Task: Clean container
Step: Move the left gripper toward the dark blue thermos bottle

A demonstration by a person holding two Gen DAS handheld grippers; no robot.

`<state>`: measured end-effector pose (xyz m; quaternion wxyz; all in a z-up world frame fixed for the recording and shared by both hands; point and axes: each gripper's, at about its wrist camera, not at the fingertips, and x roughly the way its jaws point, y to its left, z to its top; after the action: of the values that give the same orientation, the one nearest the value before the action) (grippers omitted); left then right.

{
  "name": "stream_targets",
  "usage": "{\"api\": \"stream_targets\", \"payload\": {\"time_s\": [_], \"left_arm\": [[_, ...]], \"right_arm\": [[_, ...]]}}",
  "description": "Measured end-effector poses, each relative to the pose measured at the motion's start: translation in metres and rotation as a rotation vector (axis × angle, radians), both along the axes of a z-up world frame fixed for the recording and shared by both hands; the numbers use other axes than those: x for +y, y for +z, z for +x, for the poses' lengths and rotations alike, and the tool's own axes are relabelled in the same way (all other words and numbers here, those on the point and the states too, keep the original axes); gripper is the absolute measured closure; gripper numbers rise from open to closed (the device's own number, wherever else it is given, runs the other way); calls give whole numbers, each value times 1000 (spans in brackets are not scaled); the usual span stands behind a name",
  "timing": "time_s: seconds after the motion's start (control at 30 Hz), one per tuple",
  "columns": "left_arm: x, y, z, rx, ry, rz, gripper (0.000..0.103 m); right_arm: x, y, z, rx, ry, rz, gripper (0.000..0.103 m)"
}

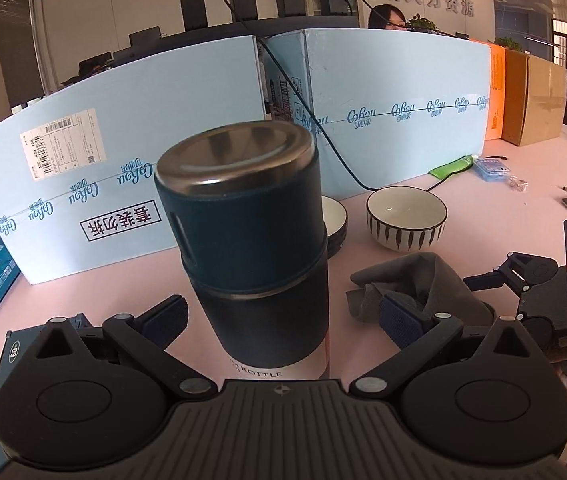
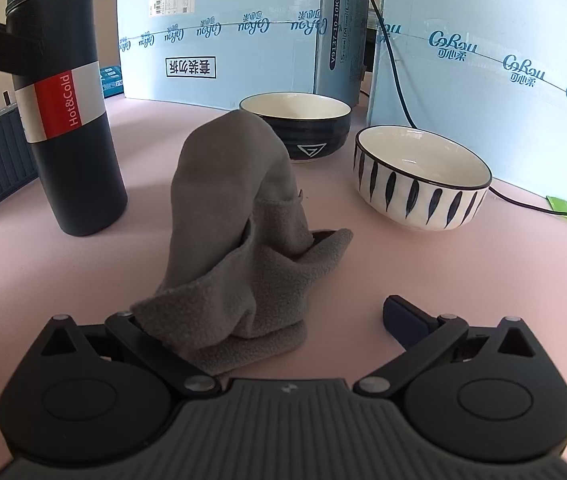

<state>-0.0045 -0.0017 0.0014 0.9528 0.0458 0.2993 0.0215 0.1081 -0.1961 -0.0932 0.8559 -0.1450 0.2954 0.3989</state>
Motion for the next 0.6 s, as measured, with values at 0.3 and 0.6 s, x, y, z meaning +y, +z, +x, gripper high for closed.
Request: {"api": "stream_targets", "payload": {"time_s": [0.3,0.6], "left_arm": [[-16,18,-48,-9,88,54,1],[-17,67,-58,-132,156,137,1]], "right_arm": [[-25,16,-11,30,-64,155,0],[-105,82,11,65,-300,341,0]]}}
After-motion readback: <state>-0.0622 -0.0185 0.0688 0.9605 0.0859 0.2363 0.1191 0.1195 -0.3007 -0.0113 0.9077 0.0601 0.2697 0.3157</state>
